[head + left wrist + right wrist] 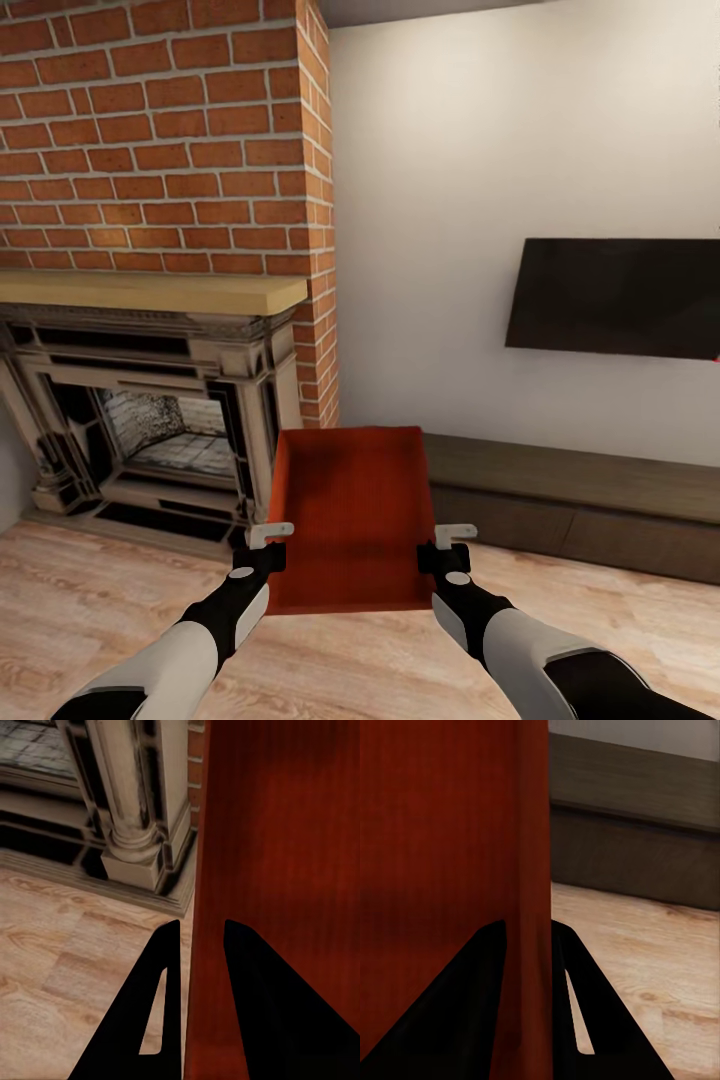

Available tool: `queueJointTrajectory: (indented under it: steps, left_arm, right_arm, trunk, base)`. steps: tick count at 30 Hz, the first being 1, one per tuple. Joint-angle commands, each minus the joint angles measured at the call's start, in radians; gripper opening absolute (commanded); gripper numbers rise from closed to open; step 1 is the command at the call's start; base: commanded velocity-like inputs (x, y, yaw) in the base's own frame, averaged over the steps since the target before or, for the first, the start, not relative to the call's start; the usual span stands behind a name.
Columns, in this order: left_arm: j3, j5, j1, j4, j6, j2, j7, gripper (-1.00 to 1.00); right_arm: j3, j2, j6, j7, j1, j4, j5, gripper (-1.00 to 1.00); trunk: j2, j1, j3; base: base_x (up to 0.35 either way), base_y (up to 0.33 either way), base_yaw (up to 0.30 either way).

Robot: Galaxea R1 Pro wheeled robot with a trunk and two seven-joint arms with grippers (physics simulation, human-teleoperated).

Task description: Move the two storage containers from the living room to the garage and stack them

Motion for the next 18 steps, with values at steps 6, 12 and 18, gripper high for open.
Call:
queueJointTrajectory:
  steps: [6, 12, 18]
  left_arm:
    - [0.016, -0.001, 0.000, 0.005, -0.003, 0.004, 0.016, -1.00]
    - [0.016, -0.001, 0.000, 0.005, -0.004, 0.004, 0.016, -1.00]
    - [0.016, -0.001, 0.000, 0.005, -0.003, 0.004, 0.016, -1.00]
  right_arm:
    - [-0.017, 0.000, -0.022, -0.011, -0.002, -0.002, 0.003, -1.00]
    - [-0.017, 0.000, -0.022, -0.011, -0.002, -0.002, 0.003, -1.00]
    - [-0.017, 0.000, -0.022, -0.011, -0.002, -0.002, 0.003, -1.00]
  trunk:
    - [-0.002, 0.000, 0.008]
    - [-0.002, 0.000, 0.017]
    - [-0.002, 0.000, 0.027]
  base:
    - [0.000, 0.000, 0.000]
    - [0.000, 0.000, 0.000]
    - [0.000, 0.000, 0.000]
